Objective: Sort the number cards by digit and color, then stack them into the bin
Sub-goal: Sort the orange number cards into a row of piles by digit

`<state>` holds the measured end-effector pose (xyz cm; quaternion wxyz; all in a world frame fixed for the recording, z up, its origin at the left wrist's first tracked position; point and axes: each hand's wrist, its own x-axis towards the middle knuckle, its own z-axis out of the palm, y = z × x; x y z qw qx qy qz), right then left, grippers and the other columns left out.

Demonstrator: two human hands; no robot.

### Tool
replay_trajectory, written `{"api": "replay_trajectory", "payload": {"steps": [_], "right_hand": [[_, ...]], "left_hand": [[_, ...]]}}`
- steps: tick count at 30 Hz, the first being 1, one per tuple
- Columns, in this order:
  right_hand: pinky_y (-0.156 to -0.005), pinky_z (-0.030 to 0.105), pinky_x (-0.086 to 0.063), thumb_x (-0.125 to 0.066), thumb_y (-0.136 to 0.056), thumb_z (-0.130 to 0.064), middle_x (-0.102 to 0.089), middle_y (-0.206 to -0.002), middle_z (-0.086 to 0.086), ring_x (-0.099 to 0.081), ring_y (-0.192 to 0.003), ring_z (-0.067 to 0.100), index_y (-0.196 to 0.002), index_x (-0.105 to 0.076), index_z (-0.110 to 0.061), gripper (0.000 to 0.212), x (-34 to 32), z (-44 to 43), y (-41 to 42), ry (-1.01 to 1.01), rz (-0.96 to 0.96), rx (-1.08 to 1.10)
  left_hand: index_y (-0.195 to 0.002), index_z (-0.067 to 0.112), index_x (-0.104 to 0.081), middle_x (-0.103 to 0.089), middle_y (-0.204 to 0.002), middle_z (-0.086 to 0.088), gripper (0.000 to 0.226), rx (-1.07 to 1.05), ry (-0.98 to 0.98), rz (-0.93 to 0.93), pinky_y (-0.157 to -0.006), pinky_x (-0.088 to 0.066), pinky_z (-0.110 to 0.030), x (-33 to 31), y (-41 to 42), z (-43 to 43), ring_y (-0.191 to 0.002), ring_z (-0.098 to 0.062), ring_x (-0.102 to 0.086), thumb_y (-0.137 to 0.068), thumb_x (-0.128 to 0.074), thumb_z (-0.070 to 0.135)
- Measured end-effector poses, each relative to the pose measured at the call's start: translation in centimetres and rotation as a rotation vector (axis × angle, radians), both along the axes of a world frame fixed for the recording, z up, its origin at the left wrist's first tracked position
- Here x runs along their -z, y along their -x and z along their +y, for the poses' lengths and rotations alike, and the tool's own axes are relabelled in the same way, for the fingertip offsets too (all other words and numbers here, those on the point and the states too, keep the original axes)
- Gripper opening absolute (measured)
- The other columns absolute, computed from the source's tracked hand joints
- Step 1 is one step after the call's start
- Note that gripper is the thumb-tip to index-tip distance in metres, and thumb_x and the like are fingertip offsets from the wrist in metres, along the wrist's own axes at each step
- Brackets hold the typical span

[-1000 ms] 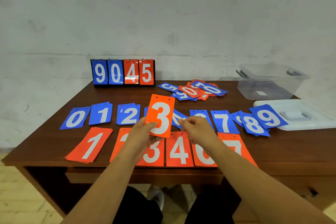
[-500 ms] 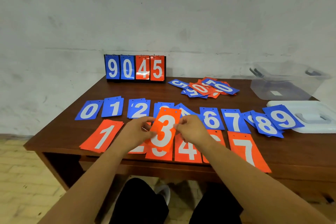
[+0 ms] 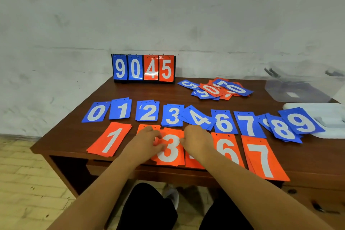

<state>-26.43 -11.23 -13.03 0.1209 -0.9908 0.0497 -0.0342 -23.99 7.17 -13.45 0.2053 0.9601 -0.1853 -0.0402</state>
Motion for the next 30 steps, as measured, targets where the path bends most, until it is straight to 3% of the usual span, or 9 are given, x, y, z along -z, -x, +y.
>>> {"api": "replay_trajectory", "payload": {"steps": [5, 9, 14, 19, 22, 26, 28, 30], "right_hand": [[-0.069, 0.033, -0.053, -0.048, -0.096, -0.044, -0.061, -0.085, 0.001, -0.060, -0.079, 0.017, -0.094, -0.058, -0.016, 0.030, -0.9, -2.4, -1.8, -0.031, -0.081, 0.052], [-0.071, 0.030, -0.045, -0.053, -0.095, -0.041, -0.056, -0.106, 0.004, -0.058, -0.095, 0.020, -0.109, -0.058, -0.014, 0.031, -2.2, -6.3, -4.8, -0.108, -0.148, 0.089], [-0.077, 0.031, -0.048, -0.054, -0.096, -0.034, -0.059, -0.108, 0.006, -0.057, -0.094, 0.019, -0.112, -0.057, -0.012, 0.027, -3.1, -10.7, -9.2, -0.105, -0.157, 0.116], [-0.084, 0.035, -0.051, -0.056, -0.094, -0.031, -0.058, -0.112, 0.008, -0.057, -0.097, 0.022, -0.114, -0.057, -0.011, 0.028, -2.5, -14.7, -13.8, -0.055, -0.137, 0.128], [-0.084, 0.039, -0.051, -0.053, -0.094, -0.026, -0.057, -0.111, 0.009, -0.057, -0.096, 0.024, -0.109, -0.058, -0.010, 0.023, -1.5, -16.7, -16.2, -0.013, -0.146, 0.126], [-0.086, 0.039, -0.050, -0.054, -0.093, -0.023, -0.056, -0.112, 0.008, -0.056, -0.100, 0.025, -0.109, -0.060, -0.010, 0.022, 0.1, -18.9, -18.5, -0.012, -0.171, 0.136], [-0.086, 0.039, -0.050, -0.055, -0.092, -0.023, -0.055, -0.110, 0.008, -0.056, -0.100, 0.026, -0.107, -0.060, -0.010, 0.020, 0.9, -19.7, -19.4, -0.003, -0.164, 0.124], [-0.090, 0.039, -0.049, -0.057, -0.091, -0.025, -0.055, -0.113, 0.008, -0.055, -0.104, 0.025, -0.111, -0.060, -0.012, 0.024, 1.5, -20.4, -20.0, 0.003, -0.154, 0.098]], "left_hand": [[-0.112, 0.028, -0.063, -0.054, -0.109, 0.008, 0.024, -0.010, 0.071, -0.082, -0.082, -0.045, -0.019, -0.9, -3.0, -0.7, -0.098, -0.009, -0.056, -0.090, -0.065, 0.037], [-0.098, 0.023, -0.064, -0.057, -0.099, 0.002, 0.008, 0.013, 0.164, -0.141, -0.067, -0.040, -0.013, -2.6, -7.2, -3.4, -0.086, -0.009, -0.056, -0.091, -0.065, 0.028], [-0.091, 0.019, -0.065, -0.059, -0.095, 0.002, 0.005, 0.012, 0.206, -0.109, -0.056, -0.042, -0.016, -4.0, -13.2, -8.6, -0.078, -0.010, -0.059, -0.092, -0.060, 0.019], [-0.099, 0.016, -0.066, -0.064, -0.099, -0.001, 0.011, 0.045, 0.115, -0.045, -0.075, -0.051, -0.028, -2.9, -18.7, -14.5, -0.088, -0.014, -0.060, -0.091, -0.059, 0.020], [-0.102, 0.016, -0.066, -0.061, -0.108, -0.004, 0.015, 0.077, 0.045, -0.143, -0.084, -0.052, -0.034, -1.2, -21.4, -17.7, -0.095, -0.019, -0.059, -0.089, -0.063, 0.022], [-0.127, 0.018, -0.062, -0.057, -0.126, -0.004, 0.045, 0.225, -0.054, -0.263, -0.100, -0.046, -0.038, 0.8, -23.9, -20.6, -0.118, -0.023, -0.053, -0.087, -0.068, 0.039], [-0.128, 0.019, -0.063, -0.059, -0.126, -0.003, 0.041, 0.294, -0.137, -0.286, -0.099, -0.045, -0.038, 1.3, -24.8, -21.2, -0.119, -0.023, -0.053, -0.092, -0.062, 0.039], [-0.116, 0.018, -0.070, -0.064, -0.117, -0.003, 0.028, 0.403, -0.182, -0.393, -0.090, -0.046, -0.037, 1.5, -25.3, -21.0, -0.109, -0.024, -0.055, -0.097, -0.055, 0.032]]}}
